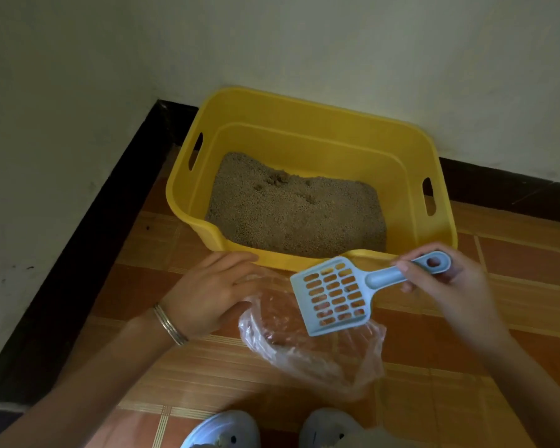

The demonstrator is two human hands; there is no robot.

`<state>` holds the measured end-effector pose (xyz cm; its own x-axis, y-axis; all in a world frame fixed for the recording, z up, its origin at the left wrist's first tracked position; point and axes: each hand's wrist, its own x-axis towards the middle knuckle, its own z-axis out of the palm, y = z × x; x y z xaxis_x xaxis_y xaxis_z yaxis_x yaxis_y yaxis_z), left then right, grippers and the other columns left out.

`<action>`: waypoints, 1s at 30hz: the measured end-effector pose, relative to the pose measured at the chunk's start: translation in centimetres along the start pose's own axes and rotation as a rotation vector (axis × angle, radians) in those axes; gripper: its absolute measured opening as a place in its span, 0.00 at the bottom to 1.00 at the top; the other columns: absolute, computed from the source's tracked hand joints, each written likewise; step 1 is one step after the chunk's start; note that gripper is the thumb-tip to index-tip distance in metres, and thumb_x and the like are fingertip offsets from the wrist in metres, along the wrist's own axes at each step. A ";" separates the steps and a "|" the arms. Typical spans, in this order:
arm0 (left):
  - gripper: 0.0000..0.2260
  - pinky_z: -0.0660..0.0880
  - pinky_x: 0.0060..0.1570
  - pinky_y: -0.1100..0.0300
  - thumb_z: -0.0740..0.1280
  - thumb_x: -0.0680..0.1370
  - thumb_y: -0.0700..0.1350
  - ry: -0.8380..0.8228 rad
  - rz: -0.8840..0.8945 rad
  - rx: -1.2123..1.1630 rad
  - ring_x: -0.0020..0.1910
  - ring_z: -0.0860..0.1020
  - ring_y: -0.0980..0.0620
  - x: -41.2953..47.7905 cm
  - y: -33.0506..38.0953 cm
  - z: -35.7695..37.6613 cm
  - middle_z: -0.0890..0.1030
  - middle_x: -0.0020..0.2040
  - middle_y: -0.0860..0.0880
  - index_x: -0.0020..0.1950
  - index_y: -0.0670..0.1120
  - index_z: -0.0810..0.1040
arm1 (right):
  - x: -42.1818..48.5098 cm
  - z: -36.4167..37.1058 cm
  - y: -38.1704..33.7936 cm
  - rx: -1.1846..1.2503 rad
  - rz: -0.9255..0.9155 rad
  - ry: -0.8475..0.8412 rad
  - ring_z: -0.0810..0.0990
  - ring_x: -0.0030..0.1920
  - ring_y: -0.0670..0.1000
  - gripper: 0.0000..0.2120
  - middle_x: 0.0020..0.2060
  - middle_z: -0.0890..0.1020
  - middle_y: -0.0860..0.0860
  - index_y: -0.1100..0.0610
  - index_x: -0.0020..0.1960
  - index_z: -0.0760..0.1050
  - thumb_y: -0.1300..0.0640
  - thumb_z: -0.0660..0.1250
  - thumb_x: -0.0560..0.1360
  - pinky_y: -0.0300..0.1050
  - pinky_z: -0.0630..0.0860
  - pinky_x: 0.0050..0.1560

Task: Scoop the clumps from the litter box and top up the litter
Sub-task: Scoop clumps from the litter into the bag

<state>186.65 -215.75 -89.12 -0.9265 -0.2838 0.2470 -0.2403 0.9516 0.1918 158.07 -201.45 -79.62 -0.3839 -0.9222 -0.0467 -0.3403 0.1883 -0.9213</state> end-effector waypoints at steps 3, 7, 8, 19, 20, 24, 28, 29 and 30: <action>0.12 0.66 0.58 0.54 0.61 0.73 0.51 0.043 -0.018 0.048 0.64 0.70 0.48 0.8 -1.0 -2.0 0.79 0.57 0.50 0.52 0.50 0.79 | 1.2 -0.8 -1.6 0.166 -0.013 0.106 0.78 0.30 0.48 0.05 0.37 0.82 0.56 0.61 0.40 0.77 0.60 0.68 0.67 0.35 0.77 0.34; 0.12 0.65 0.56 0.58 0.60 0.74 0.52 0.066 -0.071 0.129 0.63 0.72 0.50 2.6 -3.4 -4.2 0.79 0.54 0.53 0.51 0.51 0.79 | 4.5 -1.5 -2.2 0.251 0.026 0.164 0.82 0.32 0.50 0.07 0.35 0.83 0.53 0.64 0.43 0.75 0.60 0.68 0.68 0.35 0.79 0.35; 0.13 0.64 0.55 0.59 0.59 0.75 0.53 0.068 -0.091 0.139 0.62 0.72 0.50 3.0 -4.2 -4.5 0.80 0.53 0.53 0.51 0.51 0.79 | 5.5 -1.6 -1.9 0.257 0.037 0.159 0.83 0.33 0.51 0.08 0.35 0.83 0.54 0.66 0.44 0.74 0.61 0.67 0.69 0.35 0.79 0.35; 0.15 0.67 0.54 0.57 0.56 0.76 0.59 0.004 -0.280 0.075 0.60 0.72 0.55 4.9 -9.0 -4.3 0.79 0.52 0.58 0.51 0.54 0.79 | 15.9 -0.7 3.4 -0.058 0.253 0.113 0.82 0.31 0.48 0.06 0.43 0.78 0.58 0.61 0.40 0.71 0.67 0.65 0.74 0.35 0.79 0.32; 0.16 0.66 0.55 0.58 0.55 0.76 0.60 0.009 -0.291 0.055 0.60 0.71 0.56 4.8 -9.1 -4.3 0.79 0.52 0.58 0.51 0.55 0.79 | 16.3 -0.6 3.8 -0.090 0.269 0.104 0.82 0.31 0.48 0.05 0.42 0.78 0.58 0.61 0.41 0.71 0.67 0.65 0.74 0.35 0.79 0.32; 0.20 0.70 0.54 0.56 0.50 0.78 0.63 0.057 -0.358 -0.071 0.60 0.71 0.59 4.8 -9.4 -4.5 0.77 0.53 0.62 0.51 0.57 0.79 | 17.3 -0.2 4.8 -0.295 0.291 0.014 0.82 0.36 0.49 0.03 0.42 0.81 0.57 0.62 0.48 0.75 0.62 0.65 0.76 0.37 0.80 0.37; 0.20 0.67 0.54 0.58 0.49 0.77 0.64 0.016 -0.395 0.001 0.61 0.71 0.58 5.2 -9.1 -4.2 0.78 0.53 0.63 0.50 0.59 0.79 | 17.8 0.2 5.2 -0.719 0.189 -0.119 0.76 0.39 0.44 0.10 0.41 0.80 0.48 0.54 0.52 0.77 0.52 0.70 0.72 0.35 0.70 0.39; 0.20 0.66 0.54 0.59 0.51 0.77 0.63 -0.001 -0.402 0.014 0.61 0.71 0.58 5.3 -9.0 -4.3 0.78 0.53 0.62 0.49 0.58 0.79 | 17.9 0.3 5.3 -0.778 0.165 -0.124 0.74 0.40 0.43 0.11 0.43 0.80 0.48 0.54 0.53 0.78 0.52 0.70 0.72 0.35 0.68 0.40; 0.19 0.65 0.53 0.59 0.52 0.77 0.63 -0.007 -0.407 0.020 0.60 0.71 0.58 5.2 -9.0 -4.3 0.78 0.52 0.62 0.49 0.58 0.80 | 18.0 0.2 5.4 -0.802 0.145 -0.121 0.73 0.39 0.42 0.11 0.43 0.79 0.48 0.54 0.53 0.79 0.52 0.70 0.72 0.34 0.66 0.39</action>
<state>185.20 -226.31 -85.48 -0.7562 -0.6373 0.1484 -0.5937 0.7635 0.2541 149.56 -217.08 -85.51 -0.3917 -0.8915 -0.2276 -0.8218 0.4503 -0.3492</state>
